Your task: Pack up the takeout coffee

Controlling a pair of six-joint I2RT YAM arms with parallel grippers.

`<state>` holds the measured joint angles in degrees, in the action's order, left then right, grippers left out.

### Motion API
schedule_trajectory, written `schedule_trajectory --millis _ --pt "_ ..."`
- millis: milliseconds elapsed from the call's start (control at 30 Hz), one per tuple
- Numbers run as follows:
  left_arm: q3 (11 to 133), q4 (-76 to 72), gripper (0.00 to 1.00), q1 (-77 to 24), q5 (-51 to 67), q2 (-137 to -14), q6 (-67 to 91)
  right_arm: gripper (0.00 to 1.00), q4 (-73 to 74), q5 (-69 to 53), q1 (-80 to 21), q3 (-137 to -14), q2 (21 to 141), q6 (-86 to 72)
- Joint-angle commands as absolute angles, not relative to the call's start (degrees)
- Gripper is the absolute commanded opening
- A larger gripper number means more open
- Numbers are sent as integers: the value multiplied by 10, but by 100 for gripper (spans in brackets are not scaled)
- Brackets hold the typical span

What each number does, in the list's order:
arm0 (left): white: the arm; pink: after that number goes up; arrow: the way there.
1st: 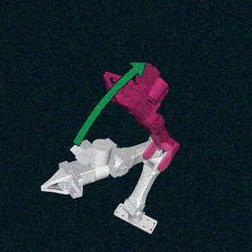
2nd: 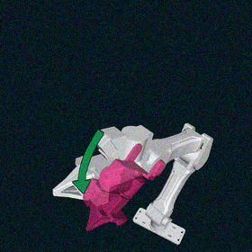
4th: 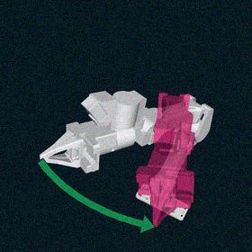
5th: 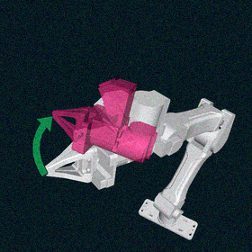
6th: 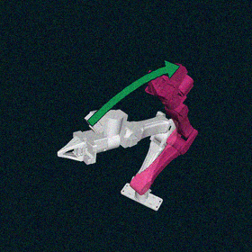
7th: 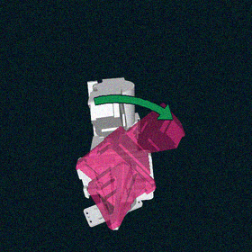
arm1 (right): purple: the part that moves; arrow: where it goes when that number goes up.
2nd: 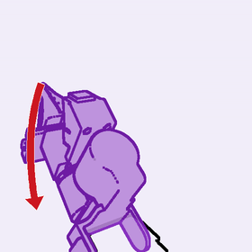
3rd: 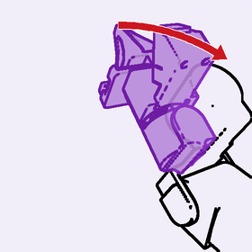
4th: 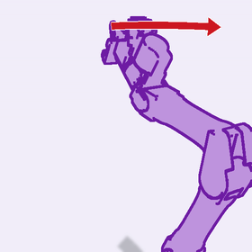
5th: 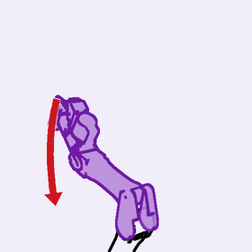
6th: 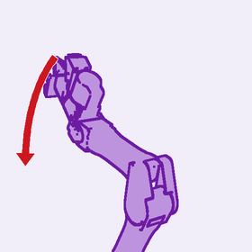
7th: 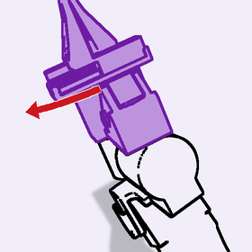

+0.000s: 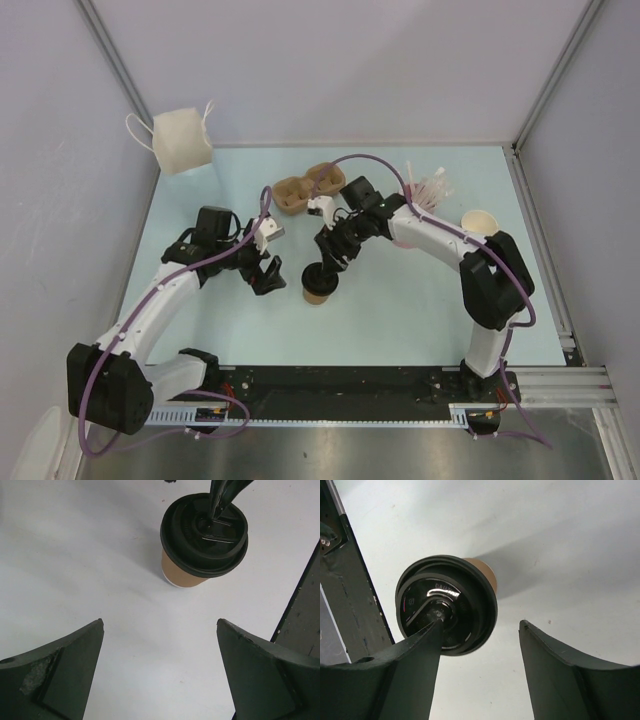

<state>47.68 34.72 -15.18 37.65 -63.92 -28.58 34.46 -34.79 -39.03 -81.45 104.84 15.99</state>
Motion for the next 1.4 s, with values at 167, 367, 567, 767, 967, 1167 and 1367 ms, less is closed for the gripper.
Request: schedule_trajectory --millis 167,367,567,767,967,1167,1367 --pt "472 324 99 -145 374 -629 -298 68 366 -358 -382 -817 991 189" --pt "471 322 99 -141 373 -626 -295 67 374 -378 -392 -817 995 202" --pt "464 300 99 -132 356 -617 -281 67 417 -362 -435 -818 962 288" --pt "461 287 99 -115 352 -615 -270 66 446 -347 -475 -817 953 334" --pt "465 279 99 -79 370 -623 -252 65 464 -367 -490 -817 956 360" --pt "482 307 99 -11 433 -636 -250 64 441 -354 -511 -816 955 358" --pt "515 354 99 41 459 -613 -264 65 427 -310 -531 -817 928 380"
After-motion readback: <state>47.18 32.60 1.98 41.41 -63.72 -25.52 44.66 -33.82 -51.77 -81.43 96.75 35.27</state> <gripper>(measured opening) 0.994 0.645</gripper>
